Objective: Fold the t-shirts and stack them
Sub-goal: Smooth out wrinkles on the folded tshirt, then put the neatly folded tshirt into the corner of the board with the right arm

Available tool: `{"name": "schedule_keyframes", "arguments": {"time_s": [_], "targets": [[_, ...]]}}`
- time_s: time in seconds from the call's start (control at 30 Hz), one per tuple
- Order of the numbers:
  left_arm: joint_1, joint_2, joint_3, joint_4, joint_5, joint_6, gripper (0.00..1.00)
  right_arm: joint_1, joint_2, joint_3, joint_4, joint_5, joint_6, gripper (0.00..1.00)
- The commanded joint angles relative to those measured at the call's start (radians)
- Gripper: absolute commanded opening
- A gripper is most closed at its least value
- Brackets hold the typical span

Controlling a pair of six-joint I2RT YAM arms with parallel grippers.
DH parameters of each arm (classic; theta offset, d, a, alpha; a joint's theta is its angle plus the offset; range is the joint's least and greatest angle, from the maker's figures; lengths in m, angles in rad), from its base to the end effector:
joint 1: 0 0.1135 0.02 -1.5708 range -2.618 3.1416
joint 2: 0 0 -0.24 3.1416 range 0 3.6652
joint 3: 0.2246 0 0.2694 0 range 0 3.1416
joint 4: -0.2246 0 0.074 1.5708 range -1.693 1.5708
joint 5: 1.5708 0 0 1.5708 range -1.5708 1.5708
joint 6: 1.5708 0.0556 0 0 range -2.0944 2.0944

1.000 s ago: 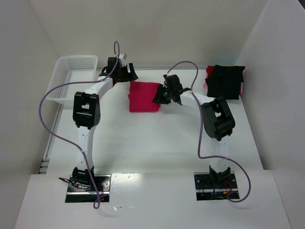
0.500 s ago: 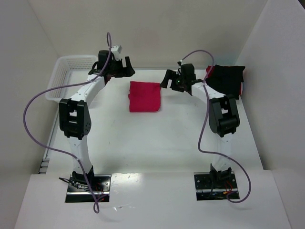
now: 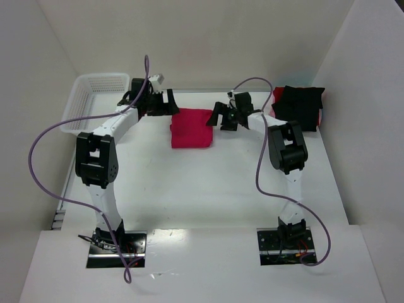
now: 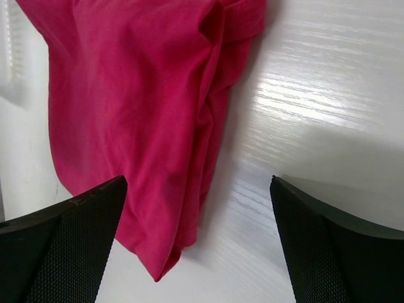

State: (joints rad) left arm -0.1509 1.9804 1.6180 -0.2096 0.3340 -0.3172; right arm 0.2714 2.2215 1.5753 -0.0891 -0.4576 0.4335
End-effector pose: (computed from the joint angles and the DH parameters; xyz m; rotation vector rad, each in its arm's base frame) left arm 0.4805 -0.0915 0.2282 0.0186 2.1733 -0.6287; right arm 0.4781 0.1585 0.1111 -0.0522 2.3758 0.8788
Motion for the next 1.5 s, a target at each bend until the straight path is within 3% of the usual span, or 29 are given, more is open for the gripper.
{"name": "schedule_keyframes", "arguments": {"time_s": [0.0,0.5,0.63,0.73,0.83,0.97,1.0,1.07,1.47], "targets": [[0.008,-0.038,-0.013,0.021,0.043,-0.008,0.99,0.008,0.062,0.04,-0.008,-0.052,0.004,1.0],[0.008,-0.029,-0.033,0.012,0.043,0.01,0.99,0.075,0.19,0.143,-0.077,-0.035,0.068,0.9],[0.008,-0.029,-0.033,0.003,0.043,0.01,0.99,0.075,0.19,0.108,-0.044,-0.044,0.103,0.74],[0.017,-0.029,-0.033,0.003,0.043,0.02,0.99,0.075,0.181,0.107,-0.044,-0.009,0.113,0.68],[0.017,-0.029,-0.033,0.003,0.043,0.02,0.99,0.075,0.181,0.117,-0.057,0.002,0.125,0.54],[0.017,-0.029,-0.043,0.003,0.043,0.02,0.99,0.075,0.19,0.156,-0.109,0.055,0.136,0.23],[0.027,-0.029,-0.043,0.003,0.043,0.02,0.99,0.075,0.19,0.157,-0.119,0.068,0.136,0.11],[0.027,-0.029,-0.043,0.003,0.043,0.029,0.99,0.075,0.19,0.198,-0.167,0.111,0.123,0.0],[0.056,-0.057,-0.043,-0.007,0.053,0.047,0.99,0.075,0.17,0.534,-0.463,0.372,-0.068,0.0]]}}
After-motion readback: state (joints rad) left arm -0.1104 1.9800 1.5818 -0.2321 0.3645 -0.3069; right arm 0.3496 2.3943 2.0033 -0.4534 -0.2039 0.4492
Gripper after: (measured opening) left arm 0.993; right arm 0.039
